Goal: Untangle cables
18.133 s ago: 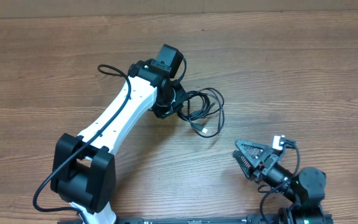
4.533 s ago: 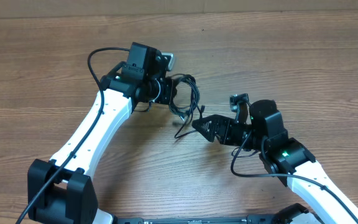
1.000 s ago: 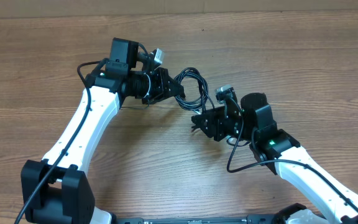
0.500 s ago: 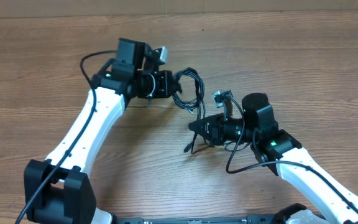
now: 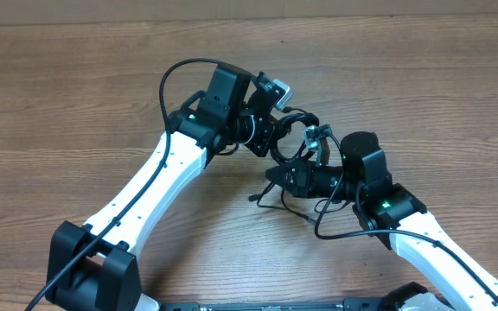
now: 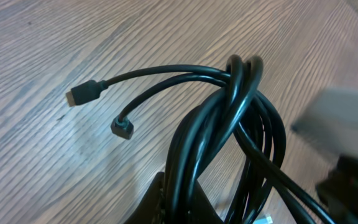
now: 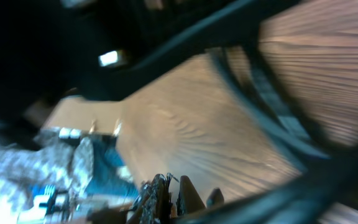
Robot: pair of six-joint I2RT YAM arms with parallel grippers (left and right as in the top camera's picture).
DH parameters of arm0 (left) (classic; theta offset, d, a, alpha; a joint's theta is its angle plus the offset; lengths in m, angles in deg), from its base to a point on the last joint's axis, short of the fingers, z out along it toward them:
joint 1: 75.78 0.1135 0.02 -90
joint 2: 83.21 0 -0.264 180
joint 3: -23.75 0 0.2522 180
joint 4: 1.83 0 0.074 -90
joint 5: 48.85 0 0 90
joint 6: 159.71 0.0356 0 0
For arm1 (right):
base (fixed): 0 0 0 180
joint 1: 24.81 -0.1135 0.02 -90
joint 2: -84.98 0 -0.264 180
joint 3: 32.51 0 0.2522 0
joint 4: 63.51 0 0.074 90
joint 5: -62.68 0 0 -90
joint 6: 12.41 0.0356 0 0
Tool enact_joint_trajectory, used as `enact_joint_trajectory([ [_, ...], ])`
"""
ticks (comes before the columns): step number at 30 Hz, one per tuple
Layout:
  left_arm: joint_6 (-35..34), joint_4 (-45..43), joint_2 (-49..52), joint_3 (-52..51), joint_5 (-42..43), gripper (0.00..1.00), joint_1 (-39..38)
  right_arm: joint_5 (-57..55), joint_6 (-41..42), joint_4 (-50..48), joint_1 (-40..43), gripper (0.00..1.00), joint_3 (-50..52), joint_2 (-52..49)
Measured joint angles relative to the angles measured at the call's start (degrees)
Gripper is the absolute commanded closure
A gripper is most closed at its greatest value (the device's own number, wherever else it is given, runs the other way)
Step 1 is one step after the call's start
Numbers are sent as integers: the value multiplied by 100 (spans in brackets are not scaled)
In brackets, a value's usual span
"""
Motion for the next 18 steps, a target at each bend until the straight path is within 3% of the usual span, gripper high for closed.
enact_joint_trajectory([
  [13,575,509,0,17,2,96,122,-1314,0,-208,-20,96,0,0],
  [18,1054,498,0,17,614,96,122,-1954,-26,15,-20,96,0,0],
])
